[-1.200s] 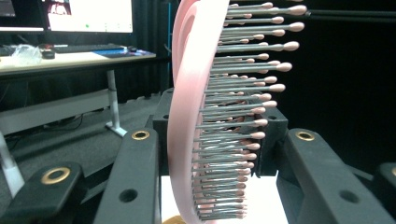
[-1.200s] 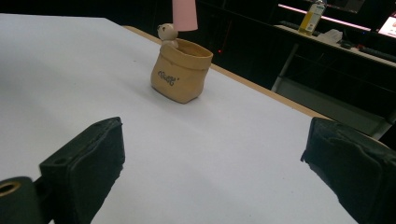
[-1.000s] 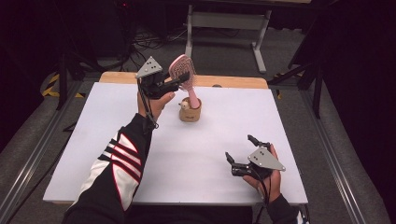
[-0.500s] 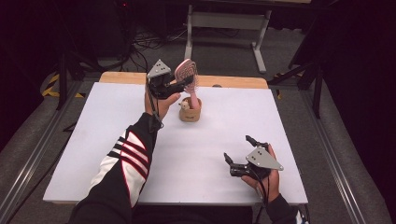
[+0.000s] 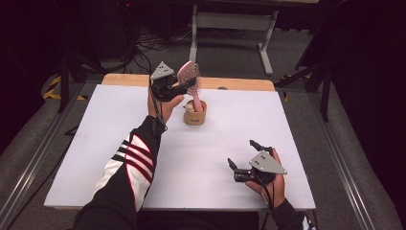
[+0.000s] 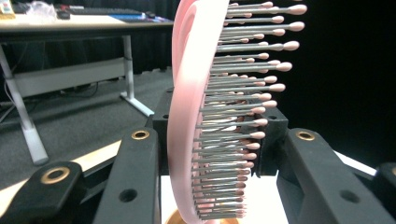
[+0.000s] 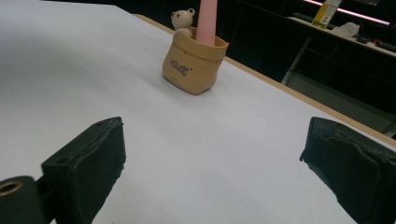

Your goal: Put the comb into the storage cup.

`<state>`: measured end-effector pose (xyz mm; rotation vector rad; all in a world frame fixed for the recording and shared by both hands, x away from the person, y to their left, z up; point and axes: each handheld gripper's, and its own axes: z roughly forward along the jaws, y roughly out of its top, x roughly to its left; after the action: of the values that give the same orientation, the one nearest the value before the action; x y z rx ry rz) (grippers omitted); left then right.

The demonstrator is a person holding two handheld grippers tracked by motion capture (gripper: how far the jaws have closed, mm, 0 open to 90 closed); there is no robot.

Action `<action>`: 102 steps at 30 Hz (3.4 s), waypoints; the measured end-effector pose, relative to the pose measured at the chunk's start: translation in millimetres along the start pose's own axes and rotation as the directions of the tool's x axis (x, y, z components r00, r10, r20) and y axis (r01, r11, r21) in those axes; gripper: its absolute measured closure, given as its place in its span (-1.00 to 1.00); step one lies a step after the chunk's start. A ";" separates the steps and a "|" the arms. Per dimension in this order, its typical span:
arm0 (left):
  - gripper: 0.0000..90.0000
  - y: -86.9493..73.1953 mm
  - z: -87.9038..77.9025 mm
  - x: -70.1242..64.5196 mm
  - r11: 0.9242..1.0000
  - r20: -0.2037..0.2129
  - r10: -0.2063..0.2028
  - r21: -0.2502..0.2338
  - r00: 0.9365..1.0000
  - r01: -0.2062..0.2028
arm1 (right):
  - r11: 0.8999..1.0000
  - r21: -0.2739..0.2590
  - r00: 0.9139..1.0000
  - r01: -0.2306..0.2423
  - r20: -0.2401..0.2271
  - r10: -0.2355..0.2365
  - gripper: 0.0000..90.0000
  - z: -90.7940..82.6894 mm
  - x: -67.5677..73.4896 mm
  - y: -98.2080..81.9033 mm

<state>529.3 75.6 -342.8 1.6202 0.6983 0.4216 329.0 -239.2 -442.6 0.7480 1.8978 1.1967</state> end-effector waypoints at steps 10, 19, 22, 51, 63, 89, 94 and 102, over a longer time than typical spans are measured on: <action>0.40 -15.5 11.6 0.3 0.999 -0.017 0.007 0.044 1.000 -0.006 | 1.000 0.000 1.000 -0.002 0.020 0.002 -0.83 0.3 0.0 -0.8; 0.40 -24.3 17.4 0.6 0.999 -0.017 -0.015 0.045 1.000 0.015 | 1.000 0.001 1.000 -0.008 0.013 0.008 -0.83 0.7 -0.3 -0.9; 0.40 -25.9 18.1 0.7 0.999 -0.020 -0.027 0.036 0.999 0.028 | 1.000 0.000 1.000 -0.005 0.015 0.005 -0.83 0.9 -0.8 -0.5; 0.33 -35.1 4.4 25.2 0.995 -0.061 -0.095 0.033 0.994 0.097 | 1.000 0.011 1.000 -0.010 -0.001 0.010 -0.83 1.3 -0.6 -1.2; 0.29 -38.4 -7.6 38.4 0.993 -0.090 -0.108 0.046 0.990 0.112 | 1.000 0.017 1.000 -0.004 -0.004 0.004 -0.83 2.1 -0.4 -1.8; 0.23 -43.3 -15.2 44.0 0.993 -0.102 -0.105 0.051 0.989 0.111 | 1.000 0.021 1.000 -0.001 -0.009 0.002 -0.83 2.9 0.5 -2.3; 0.22 -42.0 -15.6 43.6 0.994 -0.114 -0.090 0.053 0.989 0.096 | 1.000 0.020 1.000 0.000 -0.008 0.000 -0.83 2.6 -0.1 -2.1; 0.17 -39.8 -17.2 42.7 0.995 -0.118 -0.075 0.056 0.990 0.082 | 1.000 0.017 1.000 0.000 -0.008 0.000 -0.83 2.3 -0.2 -1.8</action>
<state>542.5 118.7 -383.7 1.6295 0.8667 0.4428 331.0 -239.0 -444.8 0.7533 1.9168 1.1869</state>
